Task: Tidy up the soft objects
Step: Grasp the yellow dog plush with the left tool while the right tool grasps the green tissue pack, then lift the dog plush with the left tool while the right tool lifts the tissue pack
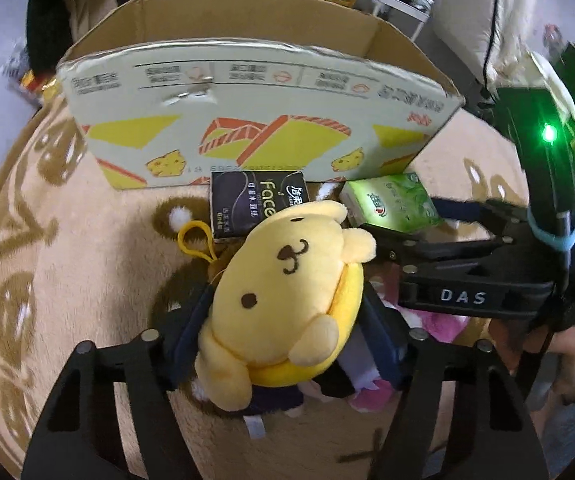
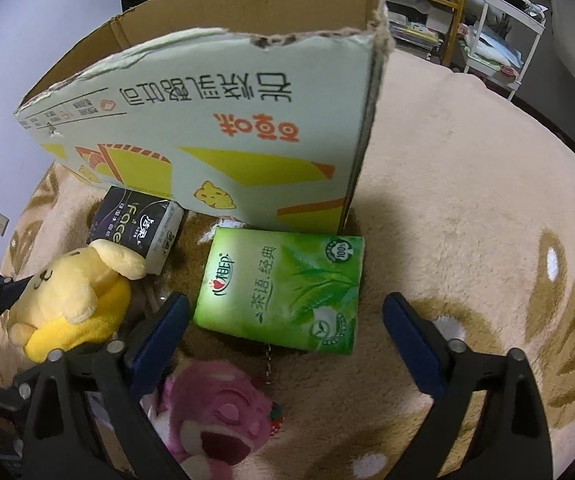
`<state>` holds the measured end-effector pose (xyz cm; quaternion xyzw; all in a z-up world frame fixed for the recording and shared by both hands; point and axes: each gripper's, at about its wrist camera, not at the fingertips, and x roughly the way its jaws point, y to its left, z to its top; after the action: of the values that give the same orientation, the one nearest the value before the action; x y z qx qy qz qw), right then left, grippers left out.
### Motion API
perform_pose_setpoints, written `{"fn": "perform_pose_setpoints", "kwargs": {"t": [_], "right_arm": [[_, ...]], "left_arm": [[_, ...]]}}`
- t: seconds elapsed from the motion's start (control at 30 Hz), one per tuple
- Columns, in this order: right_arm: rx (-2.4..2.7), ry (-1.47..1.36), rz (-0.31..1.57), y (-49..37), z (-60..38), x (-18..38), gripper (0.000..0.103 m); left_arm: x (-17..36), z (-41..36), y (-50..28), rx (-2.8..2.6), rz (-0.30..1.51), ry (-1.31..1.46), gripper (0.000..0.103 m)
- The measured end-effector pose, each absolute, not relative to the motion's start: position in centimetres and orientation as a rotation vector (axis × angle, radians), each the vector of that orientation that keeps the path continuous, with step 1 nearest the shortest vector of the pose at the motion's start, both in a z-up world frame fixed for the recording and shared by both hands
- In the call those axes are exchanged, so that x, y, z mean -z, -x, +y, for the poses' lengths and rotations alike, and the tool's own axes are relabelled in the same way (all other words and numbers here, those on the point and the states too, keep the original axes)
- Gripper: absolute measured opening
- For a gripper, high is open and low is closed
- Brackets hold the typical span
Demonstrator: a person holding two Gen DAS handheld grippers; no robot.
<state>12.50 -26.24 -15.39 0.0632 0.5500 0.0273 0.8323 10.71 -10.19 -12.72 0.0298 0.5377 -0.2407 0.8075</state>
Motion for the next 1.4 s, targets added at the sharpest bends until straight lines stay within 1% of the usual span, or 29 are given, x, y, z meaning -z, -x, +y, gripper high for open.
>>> {"fn": "perform_pose_setpoints", "kwargs": {"t": [0.07, 0.13, 0.17, 0.4, 0.6, 1.0, 1.17, 1.4], "right_arm": [[-0.057, -0.138, 1.170, -12.6, -26.0, 15.5, 0.090], [-0.063, -0.146, 1.168, -12.6, -26.1, 15.4, 0.086], [-0.067, -0.148, 1.167, -12.6, -26.1, 15.4, 0.083], [-0.069, -0.143, 1.160, -12.4, -25.9, 15.2, 0.082], [-0.085, -0.156, 1.112, -11.4, -26.2, 13.3, 0.082], [-0.111, -0.224, 0.922, -8.7, -26.7, 8.9, 0.079], [-0.113, -0.225, 0.797, -6.8, -26.9, 6.5, 0.079], [-0.108, -0.226, 0.667, -4.8, -27.3, 4.1, 0.079]], "left_arm": [[12.4, -10.0, -10.6, 0.497, 1.133, -0.066, 0.066], [12.1, -9.7, -10.4, 0.482, 1.114, -0.066, 0.065], [11.8, -9.5, -10.4, 0.473, 1.104, -0.064, 0.063], [10.6, -8.1, -10.2, 0.410, 1.039, -0.050, 0.062], [9.1, -6.7, -9.8, 0.324, 0.957, -0.070, 0.062], [6.4, -6.1, -8.9, 0.233, 0.805, -0.132, 0.062], [5.0, -6.1, -8.1, 0.212, 0.707, -0.156, 0.062], [2.8, -5.7, -7.1, 0.215, 0.562, -0.129, 0.062]]}}
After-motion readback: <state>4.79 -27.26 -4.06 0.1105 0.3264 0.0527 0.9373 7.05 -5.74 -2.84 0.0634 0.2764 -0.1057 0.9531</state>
